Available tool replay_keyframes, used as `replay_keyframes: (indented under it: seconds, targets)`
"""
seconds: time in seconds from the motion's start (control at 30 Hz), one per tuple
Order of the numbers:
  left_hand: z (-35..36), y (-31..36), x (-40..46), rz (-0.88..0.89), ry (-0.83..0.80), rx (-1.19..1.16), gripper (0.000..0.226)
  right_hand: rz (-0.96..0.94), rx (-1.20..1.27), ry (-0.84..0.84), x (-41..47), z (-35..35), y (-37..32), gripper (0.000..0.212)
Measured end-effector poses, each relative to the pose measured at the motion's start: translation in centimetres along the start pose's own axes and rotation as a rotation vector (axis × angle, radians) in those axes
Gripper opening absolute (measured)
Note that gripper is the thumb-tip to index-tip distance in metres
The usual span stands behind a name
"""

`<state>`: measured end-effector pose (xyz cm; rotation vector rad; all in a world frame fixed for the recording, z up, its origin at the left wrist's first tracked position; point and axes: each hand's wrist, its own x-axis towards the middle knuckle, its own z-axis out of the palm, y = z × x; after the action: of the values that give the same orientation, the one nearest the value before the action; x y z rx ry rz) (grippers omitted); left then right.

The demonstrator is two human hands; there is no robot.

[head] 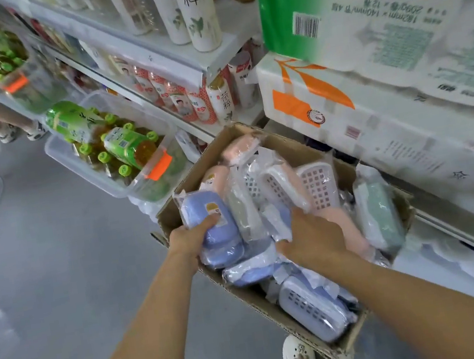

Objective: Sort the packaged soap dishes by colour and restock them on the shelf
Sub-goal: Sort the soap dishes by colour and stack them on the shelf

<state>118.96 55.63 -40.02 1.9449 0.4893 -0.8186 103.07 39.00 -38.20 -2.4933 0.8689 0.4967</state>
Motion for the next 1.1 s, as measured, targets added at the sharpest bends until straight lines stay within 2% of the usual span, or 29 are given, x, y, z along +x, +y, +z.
replay_keyframes:
  seconds: [0.1,0.23,0.3,0.37,0.4,0.47,0.5,0.57,0.63,0.7,0.8,0.93,1.03,1.1]
  targets:
    - [0.0,-0.4,-2.6,0.076,-0.023,-0.097,0.051,0.103,0.171,0.007,-1.8,-2.5,1.0,0.042]
    - [0.6,-1.0,-7.6,0.265,-0.09,-0.054,0.036,0.191,0.487,0.03,-4.2,-5.0,3.5,0.044]
    - [2.0,-0.7,-10.3,0.35,-0.139,0.025,0.037,0.186,0.605,0.087,-5.7,-5.8,4.5,0.05]
    - [3.9,-0.1,-12.4,0.428,-0.231,0.062,0.056,0.135,0.735,0.157,-7.5,-6.6,4.8,0.064]
    - [5.1,0.3,-13.6,0.46,-0.284,0.071,0.058,0.106,0.798,0.188,-8.7,-7.1,5.0,0.073]
    - [7.5,0.9,-16.1,0.502,-0.36,0.084,0.036,0.097,0.876,0.234,-10.7,-7.8,6.0,0.081]
    - [8.7,1.1,-17.4,0.523,-0.406,0.087,0.026,0.126,0.905,0.256,-11.6,-8.1,7.0,0.074]
    - [11.0,1.3,-20.0,0.566,-0.52,0.107,0.021,0.182,0.982,0.304,-13.6,-8.6,9.6,0.059]
    - [13.4,1.1,-22.8,0.58,-0.633,0.099,0.027,0.22,1.076,0.37,-16.3,-9.3,12.6,0.061]
    - [16.1,0.3,-25.8,0.564,-0.748,0.089,0.044,0.239,1.167,0.443,-19.5,-9.9,15.8,0.077]
    - [20.8,-1.9,-31.3,0.537,-0.885,0.092,0.052,0.268,1.287,0.549,-25.0,-9.8,21.6,0.069]
    - [27.8,-7.0,-39.5,0.515,-1.053,0.186,0.067,0.328,1.409,0.668,-34.3,-8.4,29.7,0.072]
    - [33.2,-12.1,-46.6,0.502,-1.186,0.271,0.053,0.431,1.489,0.745,-41.4,-6.9,36.7,0.059]
    - [36.8,-16.1,-51.3,0.496,-1.256,0.317,0.047,0.525,1.507,0.805,-45.9,-5.5,41.7,0.061]
